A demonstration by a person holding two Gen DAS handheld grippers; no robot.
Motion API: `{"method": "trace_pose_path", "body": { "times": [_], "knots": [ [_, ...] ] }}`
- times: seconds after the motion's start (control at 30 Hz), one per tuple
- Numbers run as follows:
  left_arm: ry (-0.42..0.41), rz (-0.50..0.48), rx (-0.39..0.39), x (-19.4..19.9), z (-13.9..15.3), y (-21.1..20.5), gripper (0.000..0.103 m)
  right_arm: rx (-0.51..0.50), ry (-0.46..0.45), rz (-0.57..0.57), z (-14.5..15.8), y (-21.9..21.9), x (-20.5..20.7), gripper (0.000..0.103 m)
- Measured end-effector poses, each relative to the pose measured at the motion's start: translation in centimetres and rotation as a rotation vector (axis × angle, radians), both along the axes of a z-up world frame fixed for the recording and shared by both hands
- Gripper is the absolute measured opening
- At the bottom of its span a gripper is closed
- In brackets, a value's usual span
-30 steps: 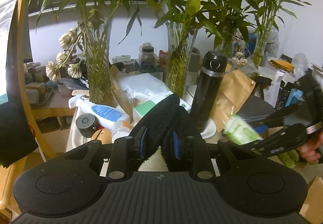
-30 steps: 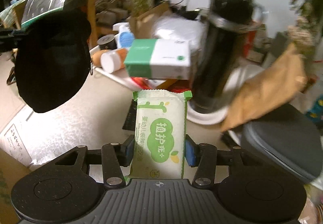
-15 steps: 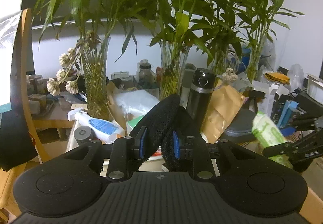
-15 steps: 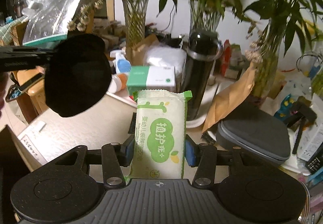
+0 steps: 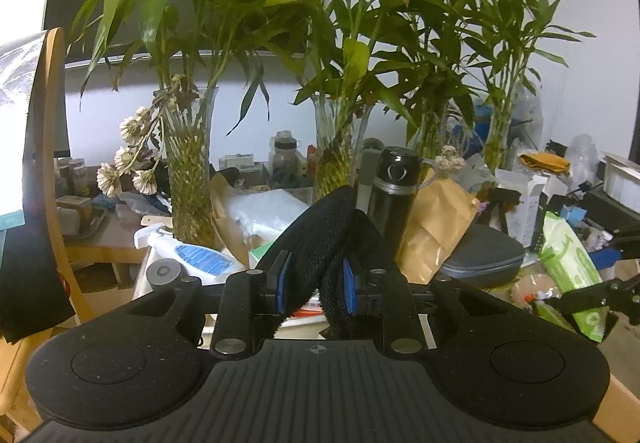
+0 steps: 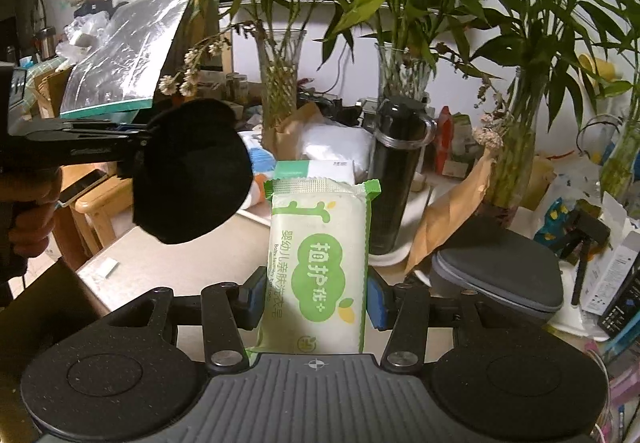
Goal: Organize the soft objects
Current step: 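Carry the earmuff and wipes packet over the box and open both grippers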
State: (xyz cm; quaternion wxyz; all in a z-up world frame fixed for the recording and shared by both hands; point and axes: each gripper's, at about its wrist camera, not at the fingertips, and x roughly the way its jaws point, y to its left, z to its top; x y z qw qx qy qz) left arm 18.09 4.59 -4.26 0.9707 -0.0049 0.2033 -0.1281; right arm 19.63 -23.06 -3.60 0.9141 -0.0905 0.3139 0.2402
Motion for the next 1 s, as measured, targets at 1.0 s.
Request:
{"method": "trace_pose_path", "body": {
  "times": [1.0],
  "knots": [
    [0.026,-0.071,-0.123,-7.2,4.3,2.0,0.026,0.098,0.008,0.169,1.3,0.6,-6.1,0.052]
  ]
}}
